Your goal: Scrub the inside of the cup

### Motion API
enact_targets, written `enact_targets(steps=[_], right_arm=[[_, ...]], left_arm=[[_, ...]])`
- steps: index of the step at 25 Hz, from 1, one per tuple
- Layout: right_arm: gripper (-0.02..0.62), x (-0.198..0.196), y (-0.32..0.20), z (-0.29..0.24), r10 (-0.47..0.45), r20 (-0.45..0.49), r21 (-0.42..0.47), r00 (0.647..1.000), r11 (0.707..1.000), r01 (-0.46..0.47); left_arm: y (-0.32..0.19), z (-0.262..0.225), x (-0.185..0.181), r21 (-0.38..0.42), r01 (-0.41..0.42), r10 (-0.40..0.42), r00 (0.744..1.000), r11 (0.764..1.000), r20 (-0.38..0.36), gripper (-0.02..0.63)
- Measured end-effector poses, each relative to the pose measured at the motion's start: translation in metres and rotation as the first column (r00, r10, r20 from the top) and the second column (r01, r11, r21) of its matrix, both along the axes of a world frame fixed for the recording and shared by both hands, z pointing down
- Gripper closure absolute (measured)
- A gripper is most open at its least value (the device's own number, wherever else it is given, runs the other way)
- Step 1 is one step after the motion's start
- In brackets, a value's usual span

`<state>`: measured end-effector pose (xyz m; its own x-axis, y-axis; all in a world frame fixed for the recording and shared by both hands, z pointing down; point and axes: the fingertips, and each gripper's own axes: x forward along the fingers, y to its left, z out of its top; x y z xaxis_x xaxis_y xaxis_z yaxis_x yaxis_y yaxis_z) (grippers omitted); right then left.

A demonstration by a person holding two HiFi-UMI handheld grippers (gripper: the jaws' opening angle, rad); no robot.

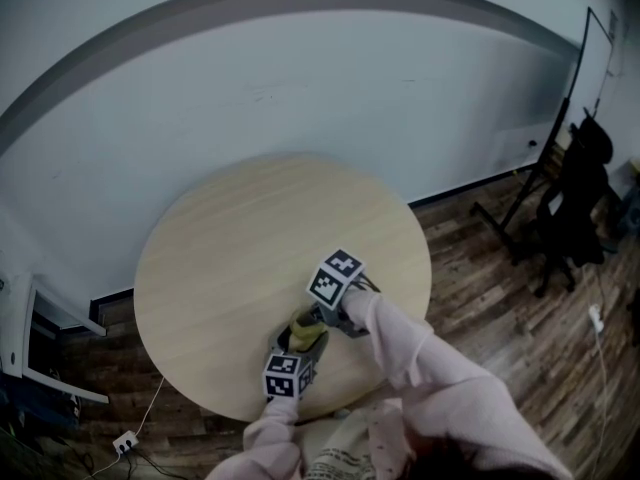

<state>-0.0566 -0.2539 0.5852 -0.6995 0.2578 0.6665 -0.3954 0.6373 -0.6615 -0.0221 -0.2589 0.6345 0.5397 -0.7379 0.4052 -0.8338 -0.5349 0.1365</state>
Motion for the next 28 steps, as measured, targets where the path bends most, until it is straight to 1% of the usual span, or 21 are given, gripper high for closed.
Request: enact_targets(steps=[3,6,8,10,14,15,18,21,22,23,26,28], right_arm=[[0.566,0.002,0.005,-0.002,-0.097,-0.024,0.059,0.995,0.993,0.098],[0.566,0.005,0.007,-0.005,-0.202,-0.061,0.136,0.978,0.969,0.208],[0.566,0.005,0.008,-0.008,-0.276,-0.078,0.193,0.958,0.939,0.286],[0.566,0.006,0.009,-0.009,-0.346,-0.1,0.249,0.933,0.899,0.361],[0.566,0.005,0.011,-0.013,-0.44,-0.124,0.312,0.889,0.833,0.456],[0.566,0.005,0.011,-0.014,-0.463,-0.132,0.332,0.876,0.813,0.479],[0.566,0.005,0.009,-0.014,-0.526,-0.182,0.389,0.831,0.738,0.552],[0.566,0.006,0.005,-0.015,-0.565,-0.223,0.438,0.794,0.67,0.599],[0.568,0.007,0.004,-0.015,-0.579,-0.238,0.455,0.78,0.643,0.616],[0.567,0.008,0.004,-0.015,-0.594,-0.257,0.471,0.762,0.611,0.636],[0.568,0.008,0.003,-0.015,-0.638,-0.323,0.512,0.699,0.503,0.696],[0.568,0.007,0.004,-0.015,-0.659,-0.358,0.524,0.661,0.444,0.726]], left_arm=[[0.0,0.001,0.0,0.002,0.0,0.0,1.0,1.0,-0.001,0.249],[0.001,0.001,0.001,0.0,-0.003,0.003,1.0,1.0,-0.002,0.249],[0.0,0.0,0.001,0.002,-0.003,0.003,1.0,1.0,0.0,0.249],[-0.001,0.001,0.0,0.011,-0.004,0.004,1.0,1.0,-0.001,0.249],[0.0,0.002,-0.001,0.005,-0.007,0.007,1.0,1.0,-0.003,0.249],[0.0,0.001,-0.001,0.004,-0.007,0.007,1.0,1.0,-0.003,0.249],[-0.001,0.0,-0.001,0.004,-0.006,0.006,1.0,1.0,-0.004,0.249],[-0.001,0.0,-0.002,0.006,-0.007,0.007,1.0,1.0,-0.007,0.249],[-0.001,0.0,-0.001,0.008,-0.008,0.008,1.0,1.0,-0.007,0.249],[-0.001,0.0,0.0,0.009,-0.011,0.011,1.0,1.0,-0.007,0.249],[0.0,0.0,0.001,0.012,-0.016,0.016,1.0,1.0,-0.008,0.249],[0.001,0.001,0.0,0.005,-0.017,0.017,1.0,1.0,-0.003,0.25]])
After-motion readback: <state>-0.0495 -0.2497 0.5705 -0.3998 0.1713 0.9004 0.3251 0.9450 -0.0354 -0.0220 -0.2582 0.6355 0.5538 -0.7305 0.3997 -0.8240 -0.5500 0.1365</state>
